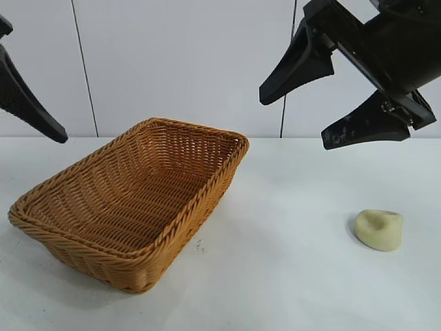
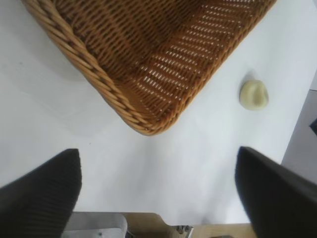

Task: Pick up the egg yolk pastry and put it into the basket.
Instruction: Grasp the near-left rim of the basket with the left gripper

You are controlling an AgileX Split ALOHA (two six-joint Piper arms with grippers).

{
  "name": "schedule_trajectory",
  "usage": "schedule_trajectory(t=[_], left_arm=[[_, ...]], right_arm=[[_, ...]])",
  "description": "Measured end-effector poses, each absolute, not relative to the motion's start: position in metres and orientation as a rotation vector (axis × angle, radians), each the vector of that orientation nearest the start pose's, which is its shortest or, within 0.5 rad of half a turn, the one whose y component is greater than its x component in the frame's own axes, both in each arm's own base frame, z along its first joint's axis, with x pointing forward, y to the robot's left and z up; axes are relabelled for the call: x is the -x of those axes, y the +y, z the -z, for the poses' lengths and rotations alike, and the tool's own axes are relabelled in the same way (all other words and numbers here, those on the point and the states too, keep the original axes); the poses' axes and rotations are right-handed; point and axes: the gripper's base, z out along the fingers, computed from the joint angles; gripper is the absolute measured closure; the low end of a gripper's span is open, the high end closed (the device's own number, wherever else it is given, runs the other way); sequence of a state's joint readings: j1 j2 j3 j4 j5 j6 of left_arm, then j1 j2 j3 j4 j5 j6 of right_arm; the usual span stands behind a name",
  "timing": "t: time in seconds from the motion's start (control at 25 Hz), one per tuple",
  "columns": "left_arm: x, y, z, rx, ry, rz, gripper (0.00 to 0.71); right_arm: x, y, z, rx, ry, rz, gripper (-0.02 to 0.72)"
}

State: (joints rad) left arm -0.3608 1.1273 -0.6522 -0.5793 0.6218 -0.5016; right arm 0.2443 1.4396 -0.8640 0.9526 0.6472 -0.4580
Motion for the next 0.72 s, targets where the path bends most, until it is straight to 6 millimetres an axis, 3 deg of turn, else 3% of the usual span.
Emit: schedule_trajectory(t=[0.44, 0.72], left_arm=[[-0.169, -0.123, -0.241, 0.887, 2.594, 0.707, 0.100], [-0.204, -0.141, -0.234, 0.993, 2.559, 0.583, 0.100]], right_arm=[[-0.263, 0.112, -0.248, 0.053, 2.526, -0.899, 0.034], [-0.263, 0.112, -0.248, 0.052, 2.526, -0.899, 0.034]])
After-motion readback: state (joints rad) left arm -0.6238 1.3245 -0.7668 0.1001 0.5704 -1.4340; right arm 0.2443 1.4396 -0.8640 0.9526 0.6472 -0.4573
